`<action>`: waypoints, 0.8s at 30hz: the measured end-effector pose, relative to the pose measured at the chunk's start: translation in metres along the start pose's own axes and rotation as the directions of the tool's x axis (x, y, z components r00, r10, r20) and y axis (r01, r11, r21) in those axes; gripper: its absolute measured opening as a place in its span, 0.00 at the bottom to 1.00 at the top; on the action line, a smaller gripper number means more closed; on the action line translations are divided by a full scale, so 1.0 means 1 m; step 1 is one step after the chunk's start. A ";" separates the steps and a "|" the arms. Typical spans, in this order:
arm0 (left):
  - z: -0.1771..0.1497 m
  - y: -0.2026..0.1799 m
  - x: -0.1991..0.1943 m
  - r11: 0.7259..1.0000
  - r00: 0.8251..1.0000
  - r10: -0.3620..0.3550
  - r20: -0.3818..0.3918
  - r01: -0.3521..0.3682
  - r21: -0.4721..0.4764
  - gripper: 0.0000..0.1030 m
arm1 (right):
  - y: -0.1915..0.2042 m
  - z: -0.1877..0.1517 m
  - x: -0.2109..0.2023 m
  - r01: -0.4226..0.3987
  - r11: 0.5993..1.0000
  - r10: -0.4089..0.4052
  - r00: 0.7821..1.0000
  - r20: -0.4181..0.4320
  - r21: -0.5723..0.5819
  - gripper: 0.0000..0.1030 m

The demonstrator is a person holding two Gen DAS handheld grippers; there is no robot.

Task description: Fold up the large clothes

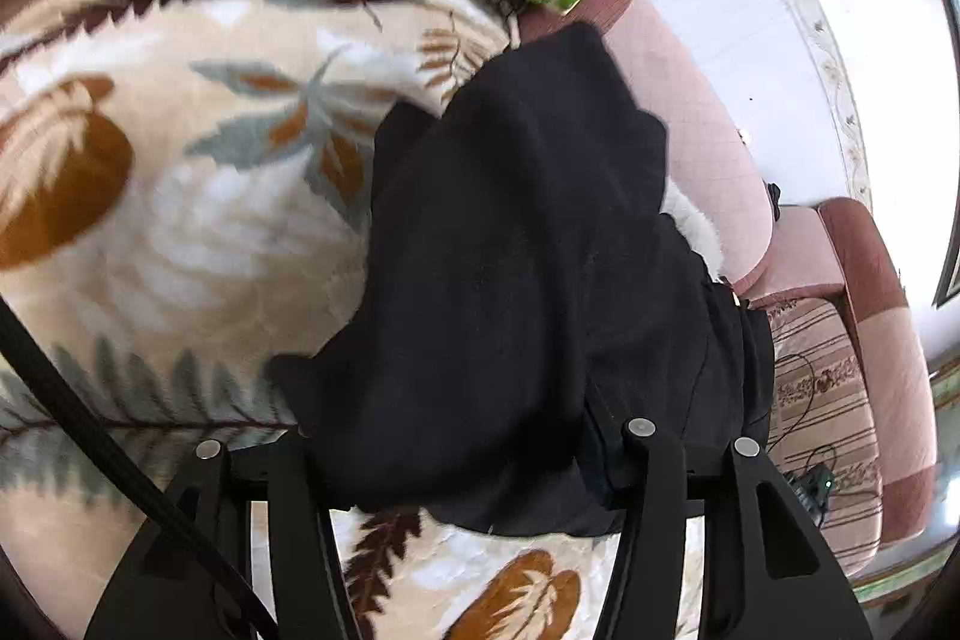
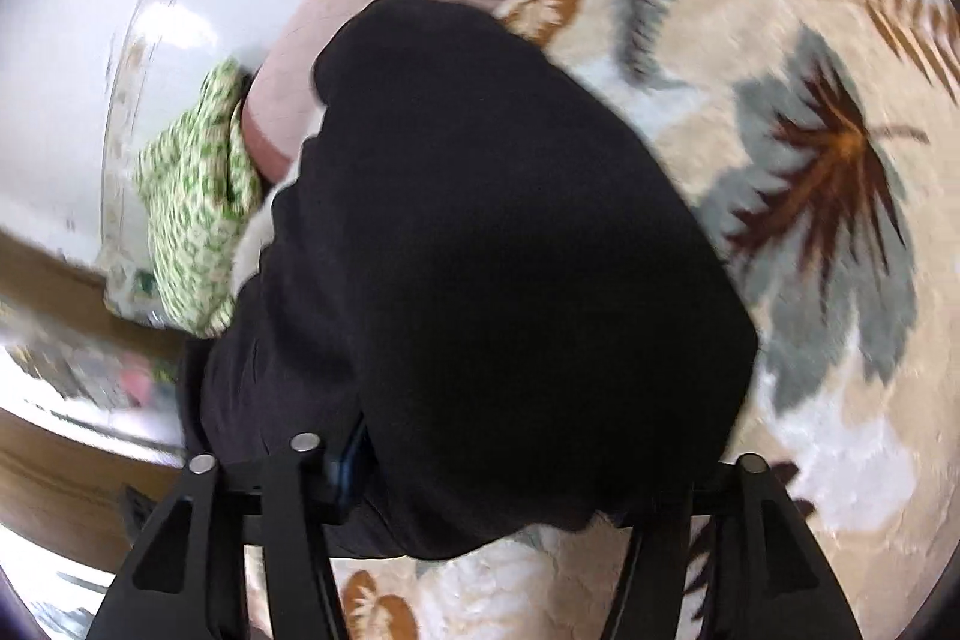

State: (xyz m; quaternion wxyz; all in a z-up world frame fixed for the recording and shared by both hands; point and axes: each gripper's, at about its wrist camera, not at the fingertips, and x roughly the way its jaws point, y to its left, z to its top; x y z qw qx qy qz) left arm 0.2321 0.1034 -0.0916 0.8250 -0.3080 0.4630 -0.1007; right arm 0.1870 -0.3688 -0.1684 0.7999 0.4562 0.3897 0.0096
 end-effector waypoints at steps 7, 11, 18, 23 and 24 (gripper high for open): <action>0.007 -0.009 -0.039 0.994 0.988 0.073 0.136 -0.084 0.076 0.55 | -0.025 0.005 -0.016 -0.035 0.983 0.033 0.999 0.011 0.180 0.72; 0.003 -0.021 -0.073 0.944 0.902 0.231 0.366 -0.298 0.139 0.63 | -0.021 -0.002 -0.034 0.033 0.982 -0.043 0.998 0.053 0.186 0.73; -0.004 -0.040 -0.073 0.933 0.886 0.219 0.408 -0.313 0.179 0.67 | 0.036 -0.018 -0.074 0.250 0.968 -0.220 0.896 0.386 -0.028 0.75; 0.011 -0.074 -0.030 0.901 0.909 0.221 0.354 -0.329 0.283 0.67 | 0.113 -0.029 -0.049 0.281 0.879 -0.074 0.879 0.470 -0.386 0.73; 0.016 -0.079 -0.019 0.900 0.920 0.215 0.329 -0.317 0.298 0.67 | 0.123 -0.029 -0.039 0.263 0.860 -0.050 0.896 0.441 -0.436 0.72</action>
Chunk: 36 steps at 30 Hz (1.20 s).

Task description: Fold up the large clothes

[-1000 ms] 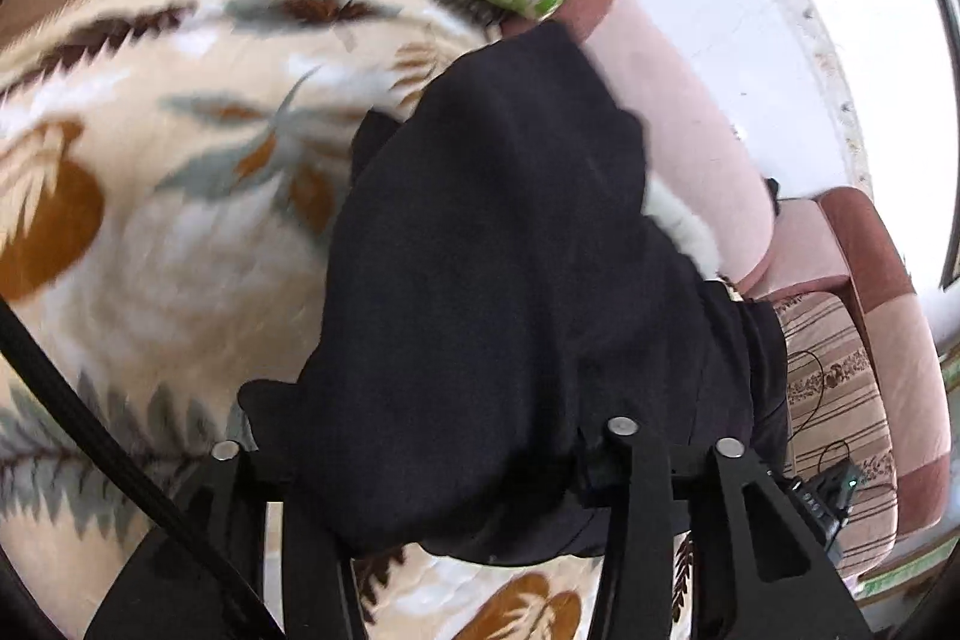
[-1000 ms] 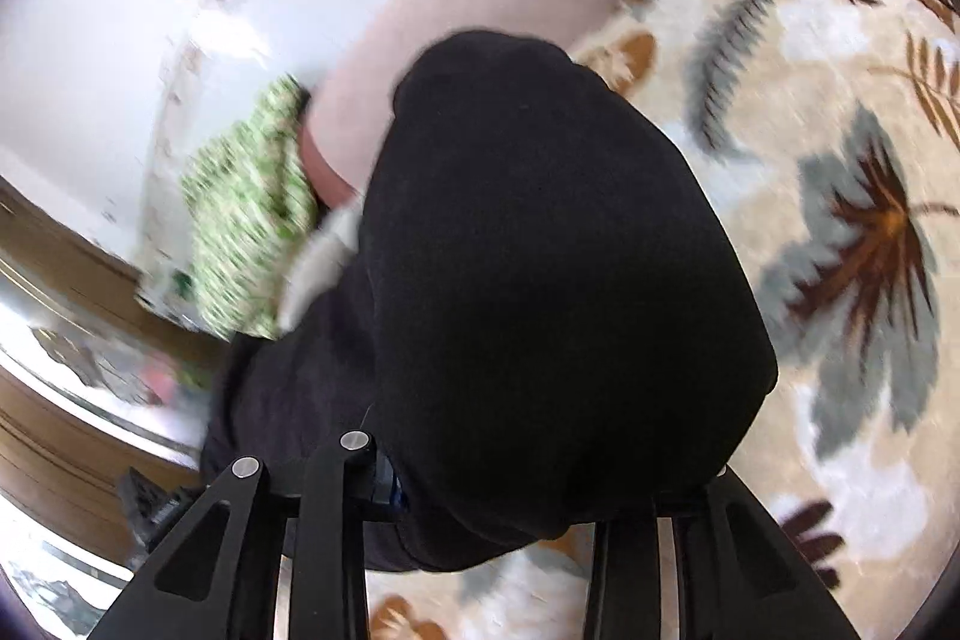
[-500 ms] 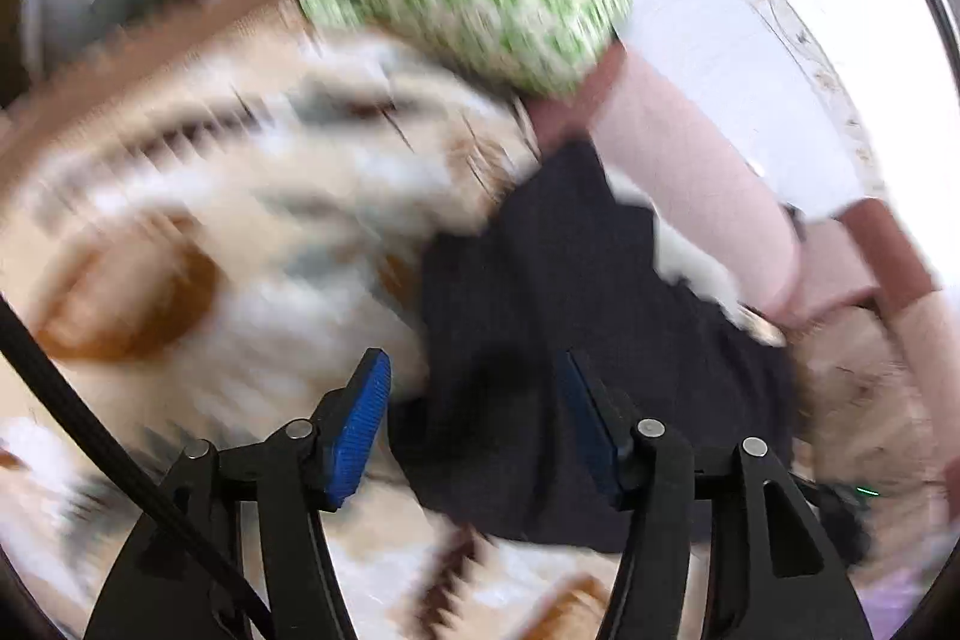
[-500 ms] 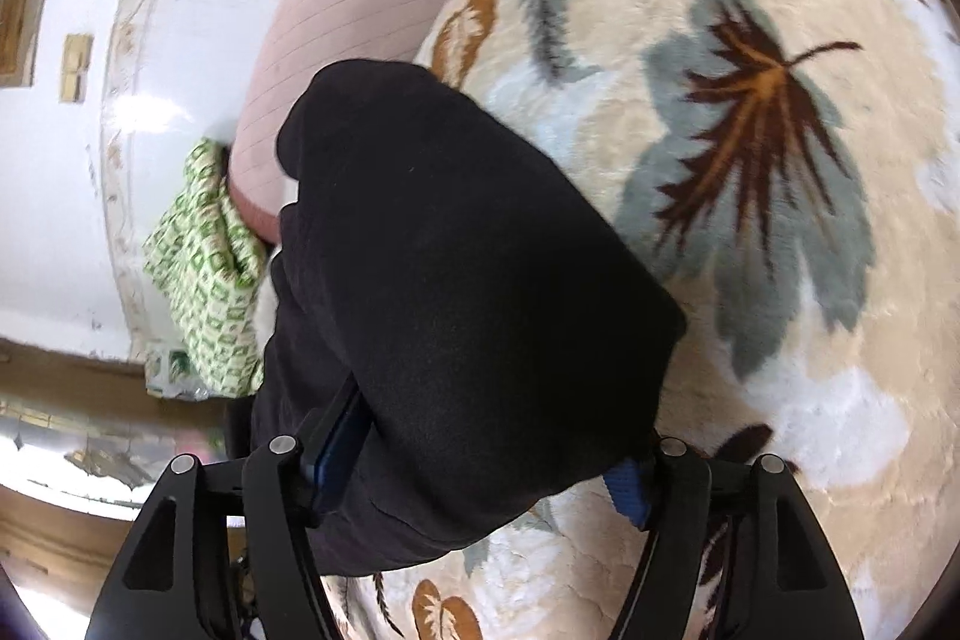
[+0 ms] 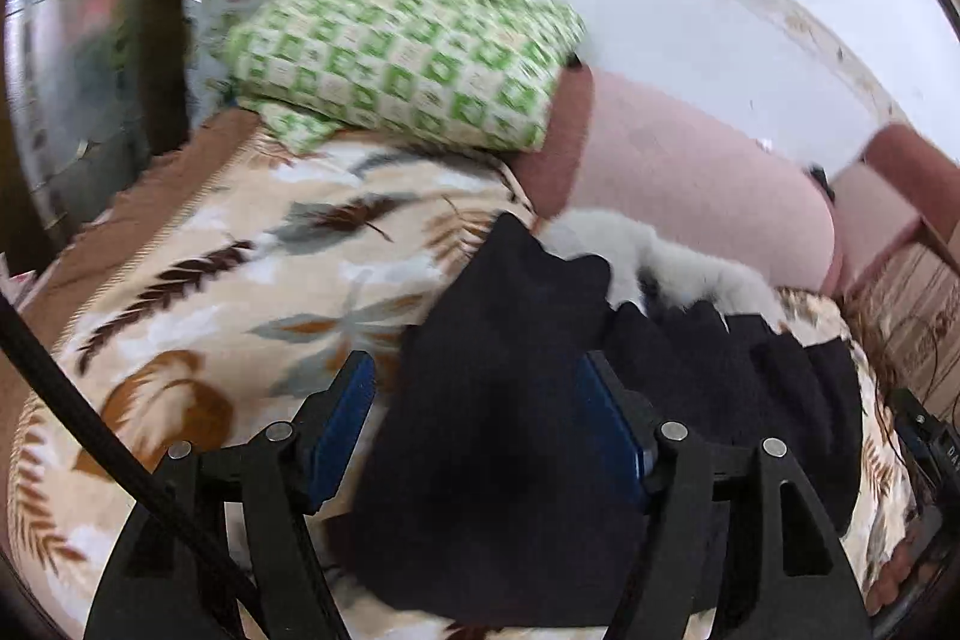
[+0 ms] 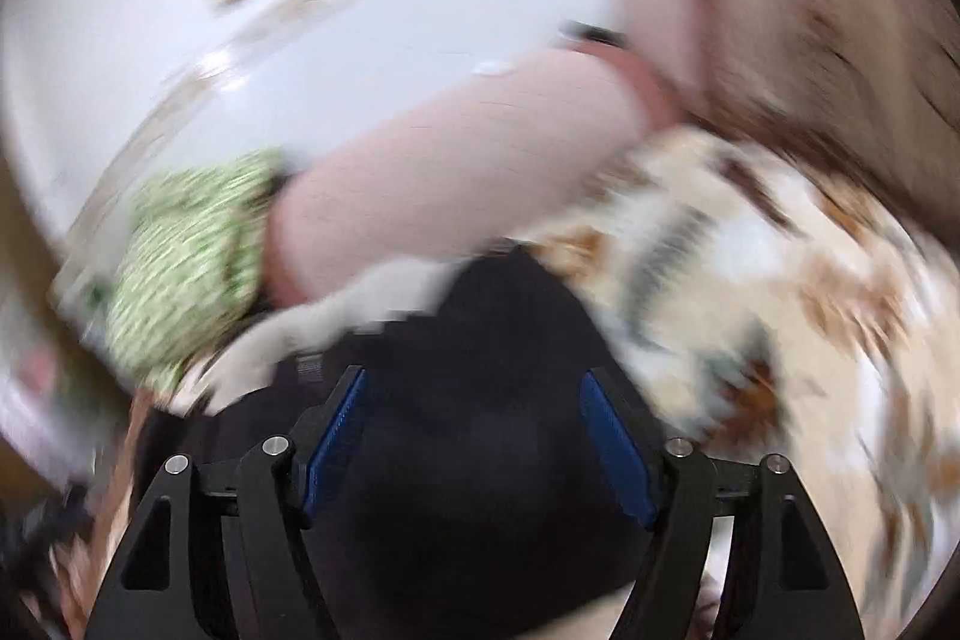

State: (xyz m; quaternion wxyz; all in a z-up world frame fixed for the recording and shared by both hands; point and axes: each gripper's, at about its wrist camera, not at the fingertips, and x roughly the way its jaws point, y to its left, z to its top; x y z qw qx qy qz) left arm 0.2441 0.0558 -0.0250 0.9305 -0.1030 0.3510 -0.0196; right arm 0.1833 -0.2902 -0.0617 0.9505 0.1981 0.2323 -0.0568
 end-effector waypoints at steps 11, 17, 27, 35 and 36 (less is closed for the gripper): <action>0.039 0.008 0.163 0.998 0.957 0.018 -0.291 -0.036 -0.057 0.77 | 0.010 0.010 0.169 0.105 0.981 -0.138 0.968 -0.210 -0.162 0.71; 0.031 0.032 0.209 0.985 0.950 -0.045 -0.308 -0.009 -0.172 0.90 | -0.020 0.017 0.226 0.069 0.998 -0.066 0.956 -0.287 0.002 0.76; 0.032 0.045 0.198 0.973 0.948 -0.082 -0.306 0.010 -0.230 0.94 | -0.018 0.017 0.233 0.043 0.998 -0.027 0.958 -0.284 0.049 0.76; 0.042 0.077 0.062 0.980 0.990 0.085 -0.112 -0.103 -0.169 0.94 | -0.040 0.046 0.148 0.149 0.989 -0.142 0.968 -0.208 0.020 0.79; 0.041 0.075 0.045 0.982 0.990 0.120 -0.075 -0.129 -0.140 0.94 | -0.045 0.045 0.136 0.162 0.987 -0.155 0.968 -0.200 0.020 0.79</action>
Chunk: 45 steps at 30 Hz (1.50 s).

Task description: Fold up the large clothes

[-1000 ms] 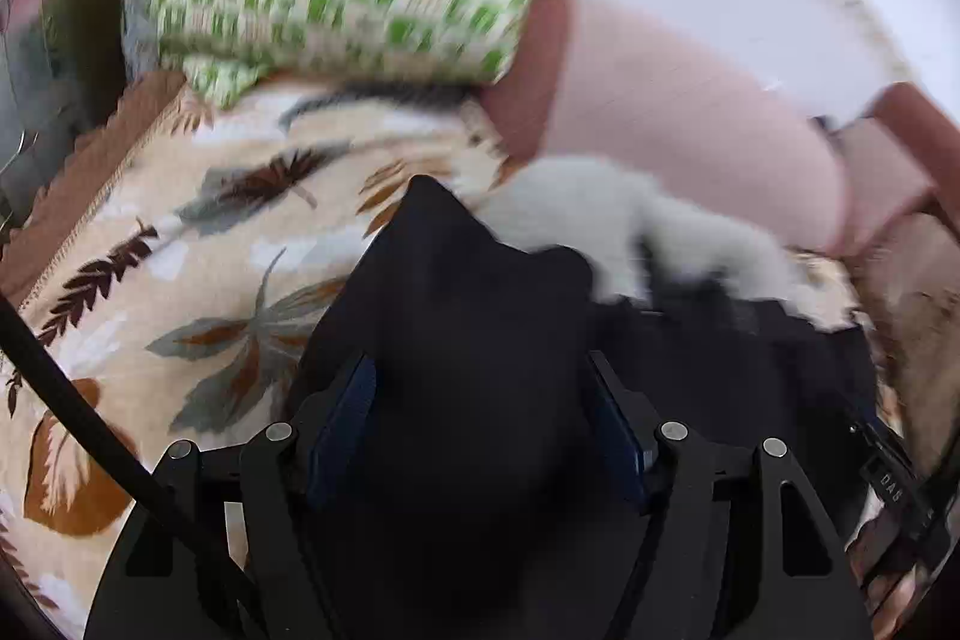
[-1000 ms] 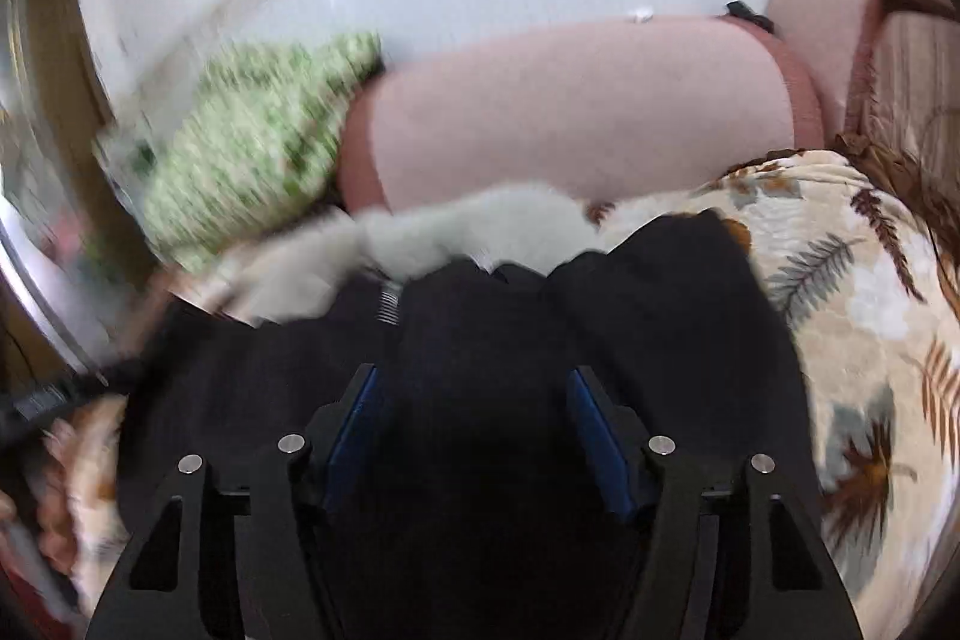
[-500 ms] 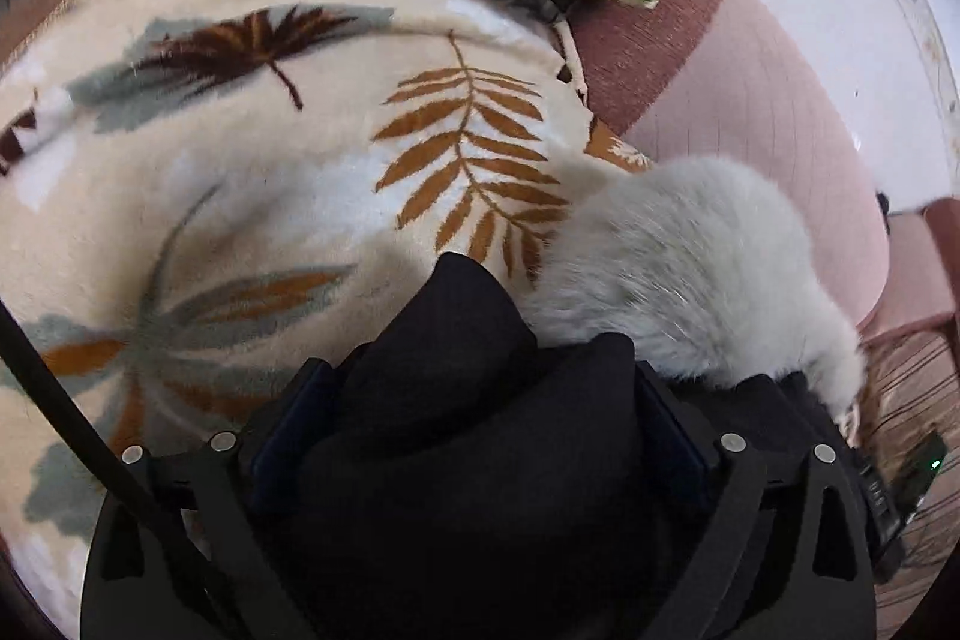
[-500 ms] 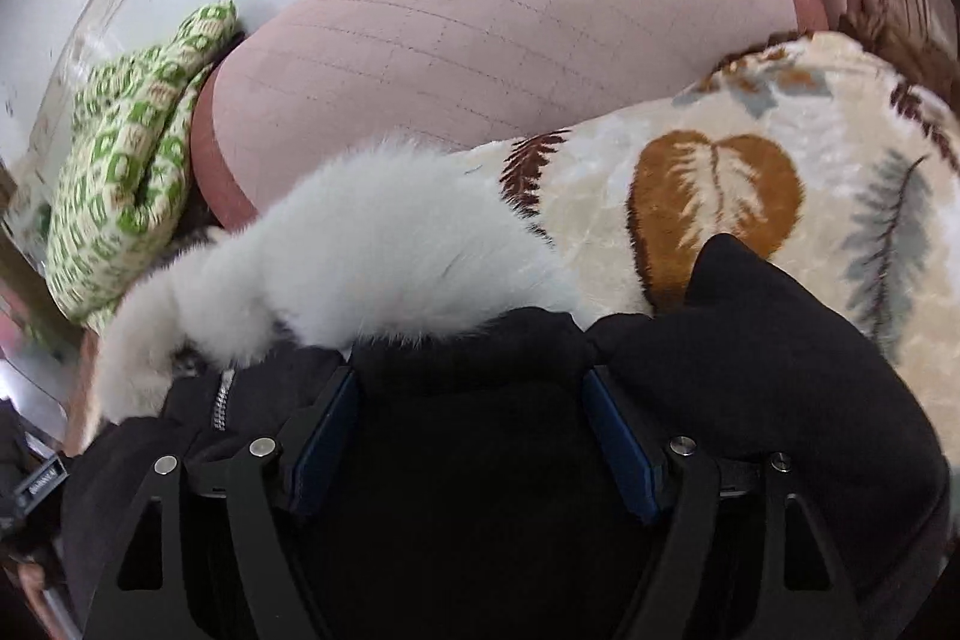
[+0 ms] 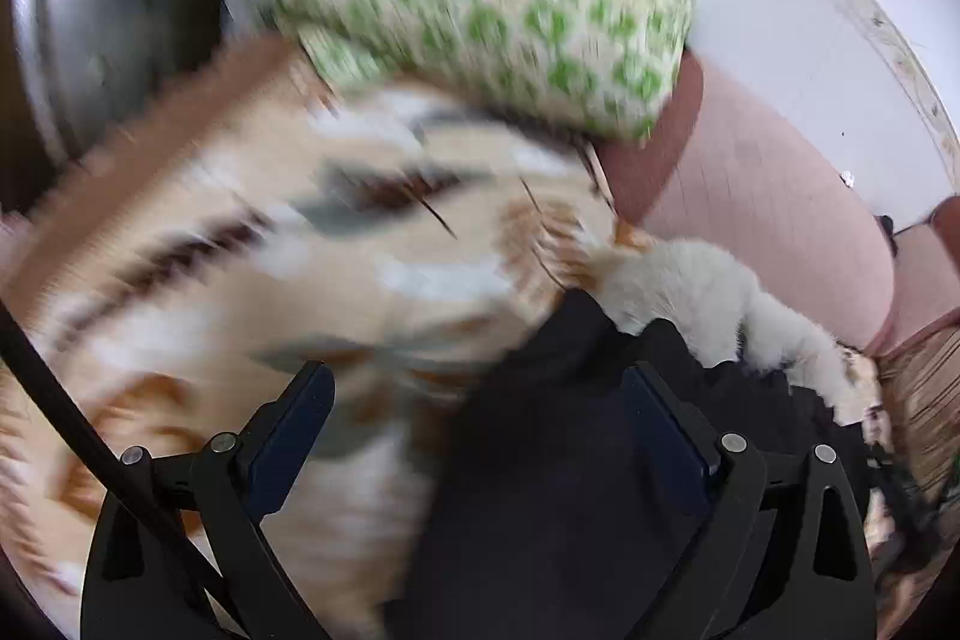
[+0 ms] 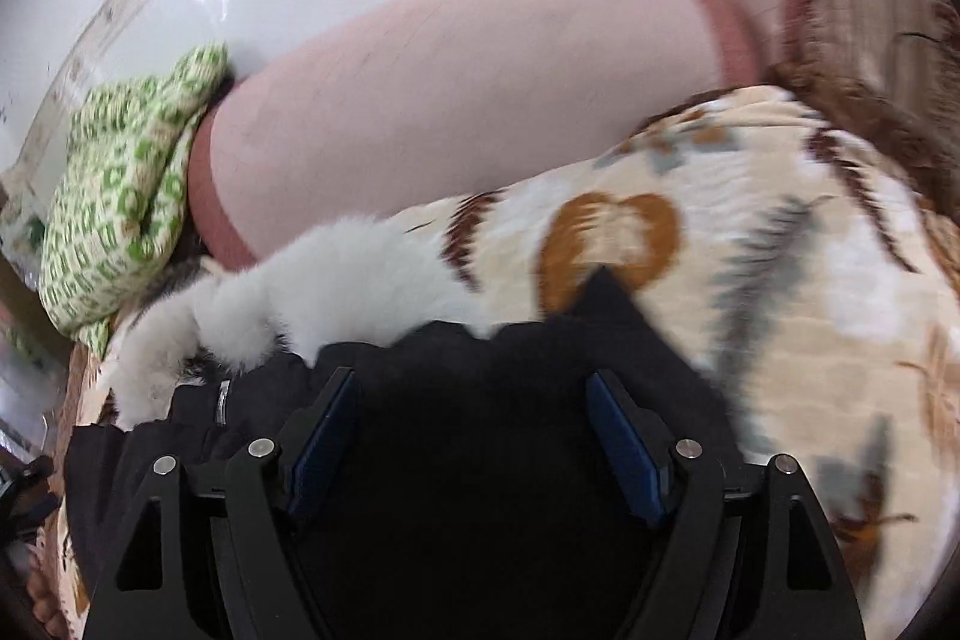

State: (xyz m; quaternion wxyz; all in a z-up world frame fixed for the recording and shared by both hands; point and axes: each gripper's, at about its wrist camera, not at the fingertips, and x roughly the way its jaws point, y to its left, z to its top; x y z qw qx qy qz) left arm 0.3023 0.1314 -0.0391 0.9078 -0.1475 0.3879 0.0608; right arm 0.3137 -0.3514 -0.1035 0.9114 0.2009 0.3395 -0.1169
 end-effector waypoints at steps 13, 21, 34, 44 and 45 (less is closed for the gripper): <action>-0.108 -0.025 -0.185 0.979 0.849 0.130 0.512 -0.191 0.070 0.96 | 0.005 -0.116 -0.133 -0.103 0.993 0.101 0.994 0.033 0.053 0.82; -0.163 -0.050 -0.188 0.971 0.839 0.033 0.544 -0.157 0.183 0.96 | 0.028 -0.180 -0.170 0.015 0.999 -0.010 0.993 0.120 -0.038 0.87; -0.204 -0.085 -0.159 0.949 0.917 -0.075 0.391 -0.055 0.311 0.96 | 0.043 -0.198 -0.164 0.110 0.988 -0.092 0.983 0.158 -0.108 0.87; -0.206 -0.087 -0.127 0.955 0.970 -0.061 0.235 -0.011 0.295 0.96 | 0.069 -0.209 -0.156 0.127 0.967 -0.094 0.984 0.154 -0.223 0.88; -0.207 -0.087 -0.124 0.956 0.974 -0.054 0.222 -0.014 0.294 0.96 | 0.070 -0.209 -0.155 0.125 0.966 -0.092 0.984 0.150 -0.227 0.88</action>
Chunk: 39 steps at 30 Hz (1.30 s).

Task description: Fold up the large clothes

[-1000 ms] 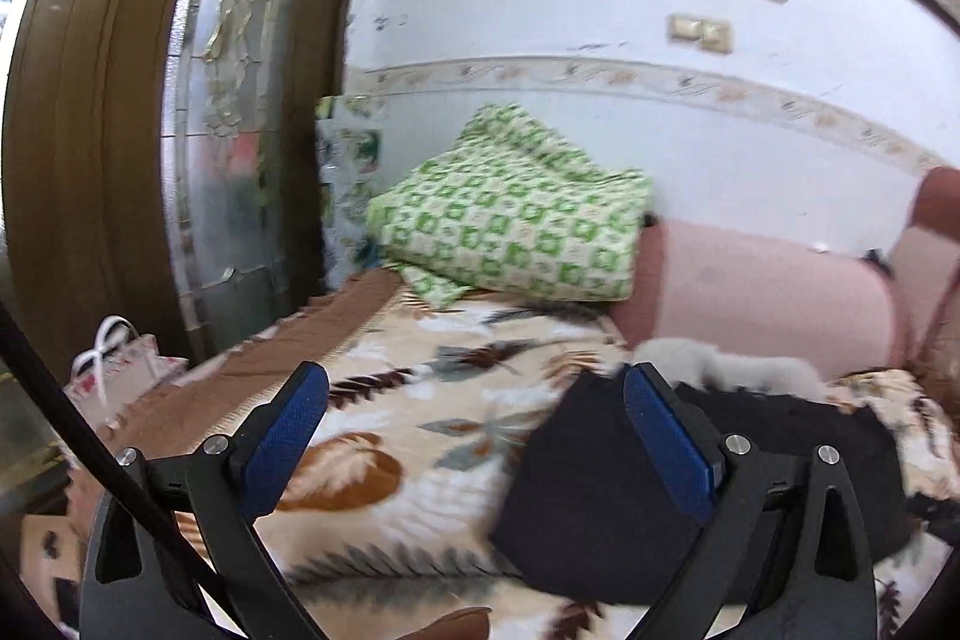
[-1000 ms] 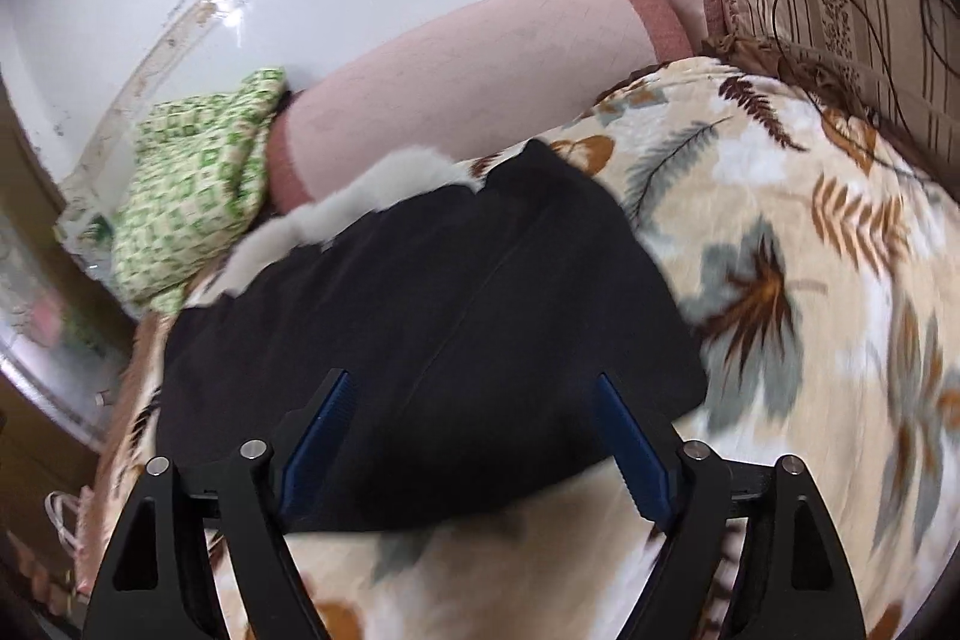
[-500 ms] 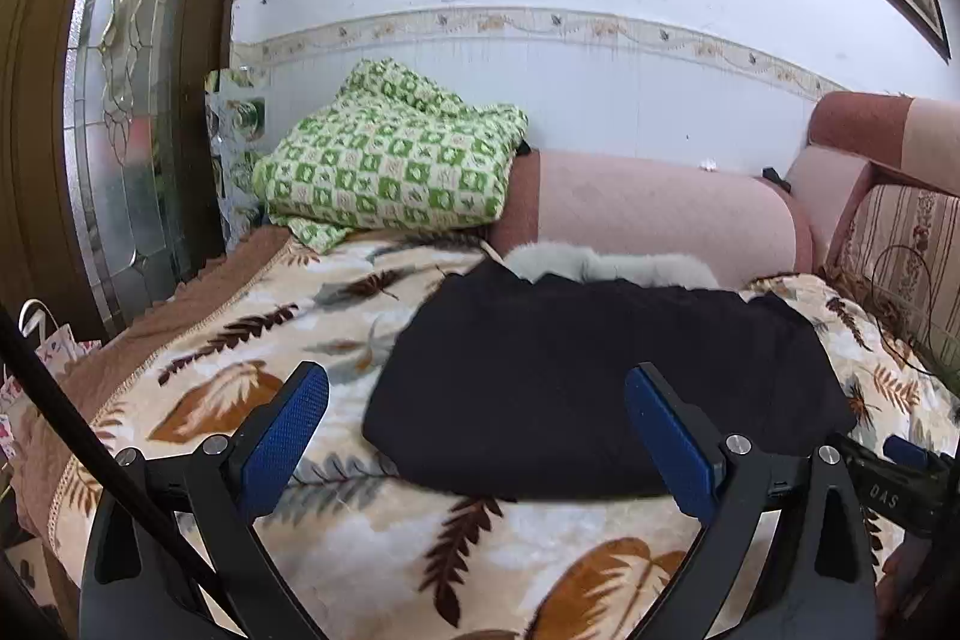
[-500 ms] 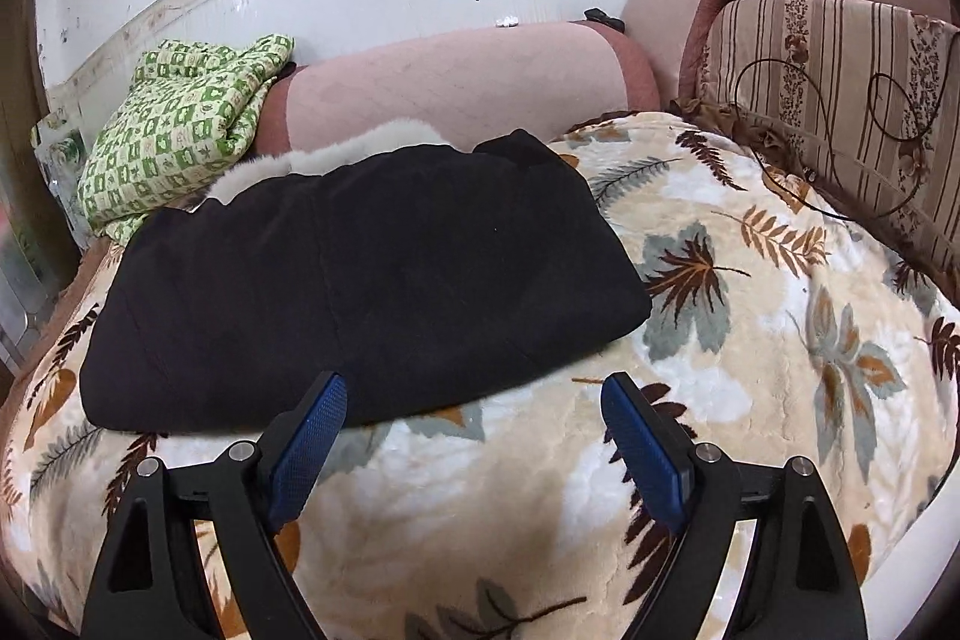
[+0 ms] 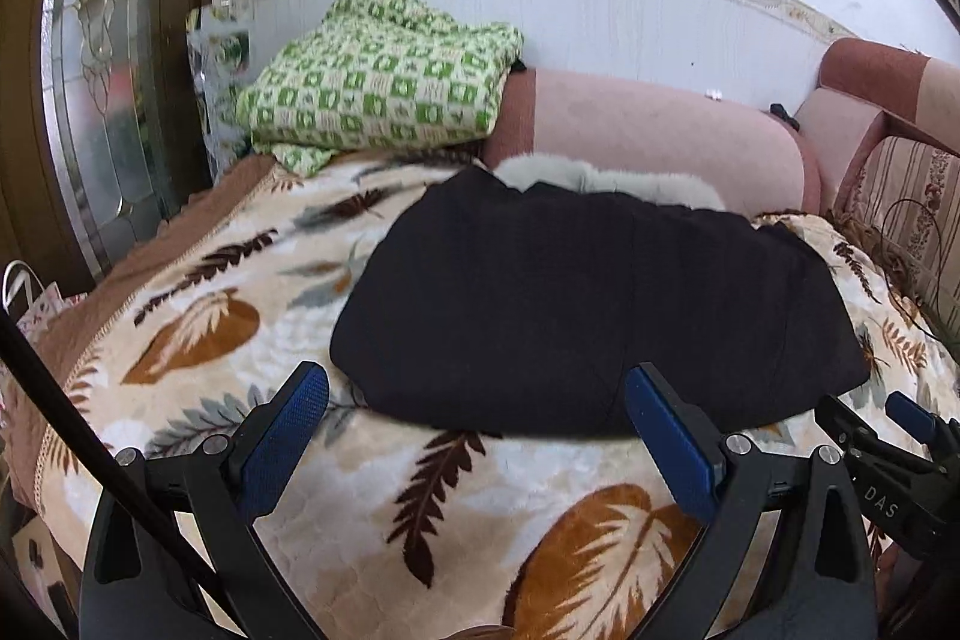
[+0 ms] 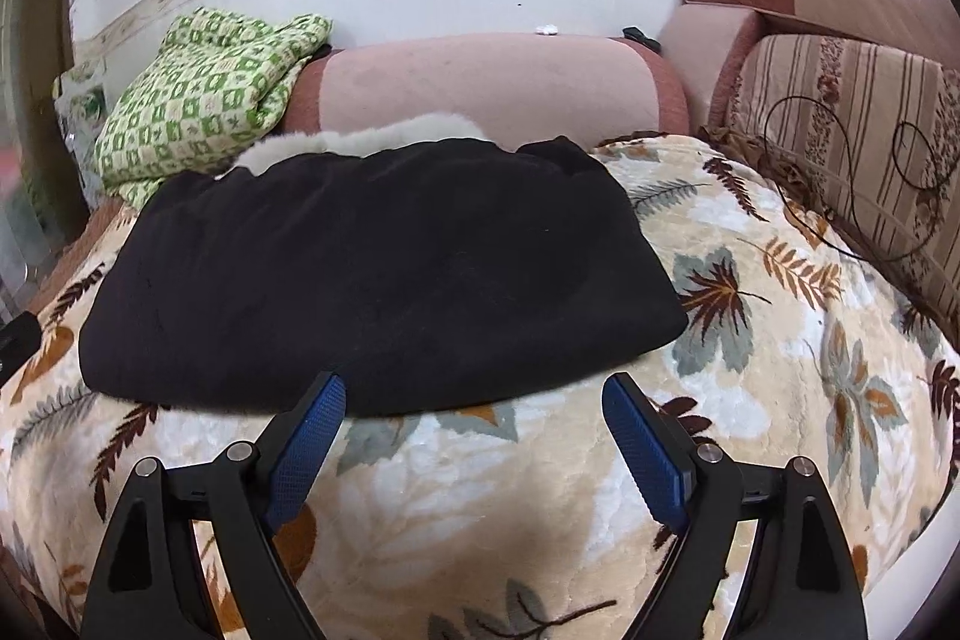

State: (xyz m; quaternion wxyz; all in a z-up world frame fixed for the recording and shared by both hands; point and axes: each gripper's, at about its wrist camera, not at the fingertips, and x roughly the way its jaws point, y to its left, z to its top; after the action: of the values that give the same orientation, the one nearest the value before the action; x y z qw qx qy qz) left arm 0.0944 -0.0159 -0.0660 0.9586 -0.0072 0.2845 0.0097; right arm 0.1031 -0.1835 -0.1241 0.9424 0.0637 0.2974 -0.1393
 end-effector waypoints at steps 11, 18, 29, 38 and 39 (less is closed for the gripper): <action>-0.008 -0.003 0.015 0.999 0.996 0.044 -0.072 -0.043 0.022 0.96 | 0.001 -0.002 0.004 0.013 1.000 -0.013 1.000 -0.017 -0.002 0.88; -0.011 -0.003 0.023 0.999 0.992 0.039 -0.124 -0.037 0.019 0.96 | 0.004 -0.003 0.006 0.019 1.000 -0.020 1.000 -0.022 -0.017 0.88; -0.014 -0.011 0.024 0.998 0.992 0.031 -0.126 -0.024 0.058 0.96 | 0.004 -0.004 0.008 0.025 0.999 -0.026 0.999 -0.030 -0.023 0.88; -0.017 -0.012 0.029 0.998 0.988 0.023 -0.154 -0.014 0.062 0.96 | 0.002 -0.004 0.011 0.031 0.999 -0.032 0.999 -0.040 -0.026 0.89; -0.017 -0.012 0.029 0.998 0.988 0.022 -0.155 -0.012 0.063 0.96 | 0.002 -0.005 0.011 0.031 0.999 -0.032 0.999 -0.041 -0.026 0.89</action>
State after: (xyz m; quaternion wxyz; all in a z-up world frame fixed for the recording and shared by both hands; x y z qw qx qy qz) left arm 0.1096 -0.0282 -0.0964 0.9332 0.0240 0.3585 0.0086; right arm 0.1097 -0.1828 -0.1339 0.9344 0.0499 0.3197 -0.1491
